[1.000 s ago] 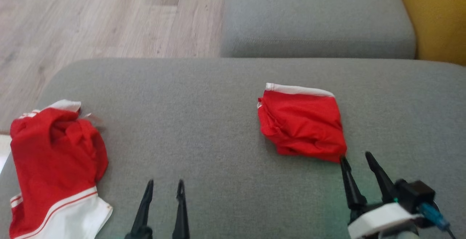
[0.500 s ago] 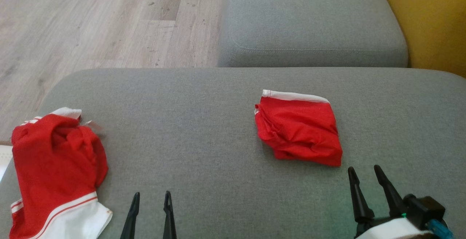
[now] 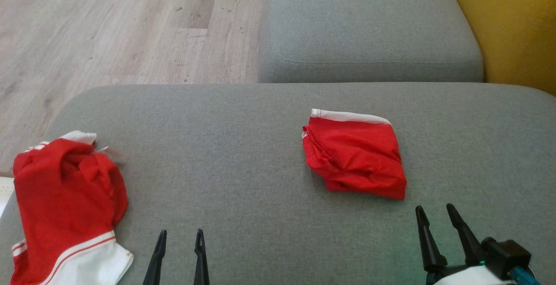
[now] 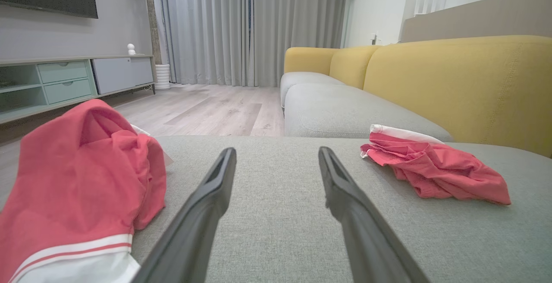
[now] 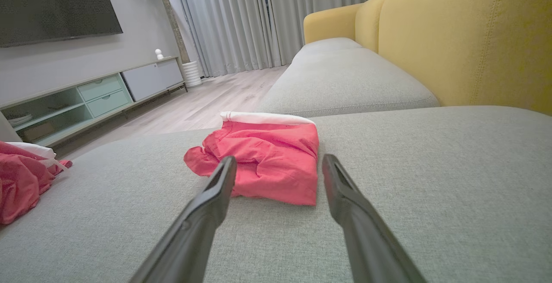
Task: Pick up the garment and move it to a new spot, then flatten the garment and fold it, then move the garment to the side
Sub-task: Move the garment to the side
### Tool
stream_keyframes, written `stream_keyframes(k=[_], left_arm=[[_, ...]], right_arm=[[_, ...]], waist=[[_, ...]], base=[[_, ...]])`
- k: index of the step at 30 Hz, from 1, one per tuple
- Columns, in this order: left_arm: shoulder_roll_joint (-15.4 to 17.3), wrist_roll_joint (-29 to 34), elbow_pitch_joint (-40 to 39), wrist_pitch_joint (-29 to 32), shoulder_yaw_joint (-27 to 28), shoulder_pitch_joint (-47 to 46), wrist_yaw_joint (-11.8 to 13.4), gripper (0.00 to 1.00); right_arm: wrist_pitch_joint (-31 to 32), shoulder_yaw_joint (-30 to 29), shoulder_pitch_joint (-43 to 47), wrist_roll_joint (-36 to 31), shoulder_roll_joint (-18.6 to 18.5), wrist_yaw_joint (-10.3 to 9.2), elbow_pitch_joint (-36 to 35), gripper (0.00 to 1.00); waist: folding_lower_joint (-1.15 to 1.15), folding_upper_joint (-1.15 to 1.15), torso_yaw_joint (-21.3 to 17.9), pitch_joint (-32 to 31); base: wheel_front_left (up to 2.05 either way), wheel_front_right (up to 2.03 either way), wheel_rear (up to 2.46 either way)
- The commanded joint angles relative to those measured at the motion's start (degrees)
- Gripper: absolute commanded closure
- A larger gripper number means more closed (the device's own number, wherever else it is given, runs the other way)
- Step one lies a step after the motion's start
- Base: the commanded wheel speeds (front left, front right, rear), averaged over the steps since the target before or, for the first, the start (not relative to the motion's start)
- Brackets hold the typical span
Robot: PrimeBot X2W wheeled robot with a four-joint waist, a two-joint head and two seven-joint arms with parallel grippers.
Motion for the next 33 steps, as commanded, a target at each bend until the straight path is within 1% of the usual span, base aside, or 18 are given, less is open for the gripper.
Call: stream_keyframes(k=[1,11,16,21,26,29,30,33], left_arm=[[-0.7,0.6,-1.5,-0.3,2.1,-1.7,-0.1,0.0],[-0.8,0.7,-1.3,-0.3,1.9,-1.6,-0.4,0.0],[-0.9,0.7,-1.4,-0.3,1.8,-2.0,-0.3,0.0],[-0.9,0.7,-1.6,-0.3,1.1,-2.9,-0.2,0.0],[-0.9,0.3,-1.7,-0.3,-0.3,-4.7,0.1,0.0],[-0.9,0.0,-1.8,-0.3,-1.6,-7.1,0.4,0.0],[-1.0,-0.2,-1.8,-0.3,-2.5,-8.9,0.6,0.0],[-1.0,-0.3,-1.5,-0.3,-3.9,-11.7,0.9,0.0]], right_arm=[[-0.6,1.1,-1.7,-0.1,-0.9,-0.05,-1.6,0.0],[-0.6,1.4,-1.6,0.3,-0.9,-0.05,-1.6,0.0],[-0.6,1.5,-1.7,1.2,-0.8,-0.05,-1.7,0.0],[-0.6,2.1,-3.2,1.7,-1.7,-0.05,-1.0,0.0],[-0.5,3.4,-7.7,3.2,-3.3,-0.05,2.3,0.0],[2.0,3.1,-12.6,4.8,-4.3,-0.05,4.6,0.0],[4.7,3.2,-16.4,6.2,-5.0,-0.05,5.9,0.0],[9.6,3.8,-22.0,9.1,-6.3,-0.05,7.8,0.0]], waist=[[0.0,0.0,-0.1,0.0],[0.0,0.0,-0.5,0.3],[0.0,0.0,-0.8,1.5],[0.0,0.0,-1.2,4.1],[0.0,0.0,-1.4,8.0],[0.0,0.0,-1.0,11.7],[0.0,0.0,-0.6,13.7],[0.0,0.0,0.0,16.7]], base=[[0.0,0.0,0.0],[0.0,0.0,0.0],[0.0,0.0,0.0],[0.0,0.0,0.0],[0.0,0.0,0.0],[0.0,0.0,0.0],[0.0,0.0,0.0],[0.0,0.0,0.0]])
